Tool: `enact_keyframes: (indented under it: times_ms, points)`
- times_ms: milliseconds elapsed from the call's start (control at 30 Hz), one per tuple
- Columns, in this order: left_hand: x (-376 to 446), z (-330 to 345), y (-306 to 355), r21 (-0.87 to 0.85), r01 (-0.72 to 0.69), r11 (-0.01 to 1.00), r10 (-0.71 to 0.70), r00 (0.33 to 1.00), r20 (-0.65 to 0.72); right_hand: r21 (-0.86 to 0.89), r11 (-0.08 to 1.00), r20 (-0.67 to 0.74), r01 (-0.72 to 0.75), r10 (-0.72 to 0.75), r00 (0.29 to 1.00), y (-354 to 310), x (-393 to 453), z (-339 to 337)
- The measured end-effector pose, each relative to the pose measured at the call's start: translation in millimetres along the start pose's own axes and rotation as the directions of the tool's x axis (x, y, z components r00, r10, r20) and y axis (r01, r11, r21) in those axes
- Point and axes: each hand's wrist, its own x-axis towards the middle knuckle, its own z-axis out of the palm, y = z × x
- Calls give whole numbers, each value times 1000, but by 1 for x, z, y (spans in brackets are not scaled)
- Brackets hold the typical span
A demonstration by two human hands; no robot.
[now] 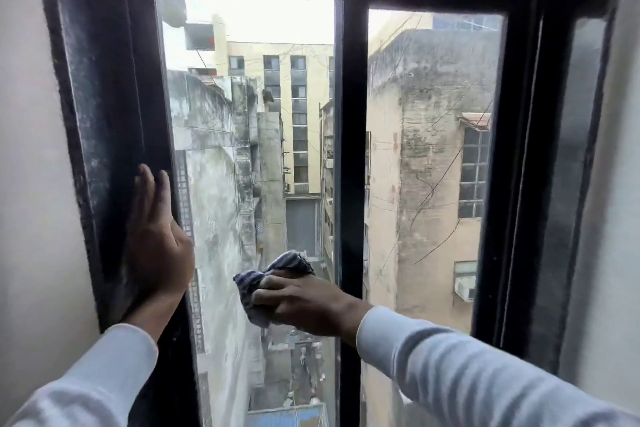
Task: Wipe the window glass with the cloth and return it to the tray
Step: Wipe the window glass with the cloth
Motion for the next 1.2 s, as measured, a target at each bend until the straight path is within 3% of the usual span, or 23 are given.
enact_keyframes:
  times_ms: [67,133,200,233,267,300,367,400,433,500,567,600,700,800,833,900,967,1000,1067,1100,1133,1167,1200]
  points:
    - [6,4,15,-11,39,999,-39,998,-46,52,998,-66,-47,50,997,17,14,-24]
    - [13,6,22,-28,71,997,-73,995,-75,69,978,-233,-196,207,950,44,38,-60]
    - [19,3,24,-42,95,995,-99,991,-93,100,884,-419,-457,454,786,67,48,-97]
    - [21,0,21,-36,104,994,-107,989,-98,147,810,-465,-568,563,683,68,45,-105]
    - [22,-4,17,-26,101,995,-103,990,-95,166,769,-476,-617,611,633,61,38,-102]
    - [22,-7,12,-18,86,996,-87,993,-81,136,787,-447,-601,590,672,48,28,-93]
    - [23,-12,6,-5,72,997,-72,997,-21,6,905,-254,-426,413,875,17,7,-69]
    - [24,-14,4,-1,75,997,-75,997,6,-40,942,-157,-333,323,933,15,0,-66]
    - [24,-14,5,1,83,997,-83,996,25,-52,954,-134,-296,287,949,23,1,-71]
    - [24,-14,12,18,117,993,-118,992,48,-36,915,-190,-403,390,901,43,16,-99]
    - [24,-16,26,30,140,990,-142,988,64,42,830,-277,-556,544,792,46,23,-117]
    - [25,-17,36,38,121,992,-124,990,70,50,824,-291,-564,552,781,41,22,-116]
    - [27,-17,72,79,8,997,-19,991,135,-1,895,-154,-446,440,885,21,-5,-95]
    - [34,-11,112,73,-171,983,149,959,241,38,910,14,-413,413,911,19,-28,-100]
    - [36,-6,126,63,-237,970,210,935,285,44,903,28,-427,426,904,16,-36,-103]
    - [41,5,151,25,-378,926,342,863,372,34,886,-83,-462,463,882,12,-61,-106]
    - [45,20,172,0,-518,856,458,758,464,-20,845,-267,-535,511,817,15,-93,-107]
    - [48,28,181,2,-584,812,502,699,509,-14,788,-349,-616,573,741,22,-109,-105]
    - [51,44,193,38,-697,716,554,600,577,102,579,-443,-809,755,484,46,-140,-99]
    - [51,51,197,64,-739,671,566,566,600,187,455,-449,-871,828,336,56,-155,-92]
    - [51,57,199,89,-766,637,570,545,615,262,367,-428,-892,873,233,62,-167,-82]
    - [50,61,200,111,-780,615,571,539,619,274,328,-381,-904,900,211,64,-178,-69]
    - [49,63,201,133,-786,604,573,544,612,227,358,-329,-906,904,275,59,-185,-53]
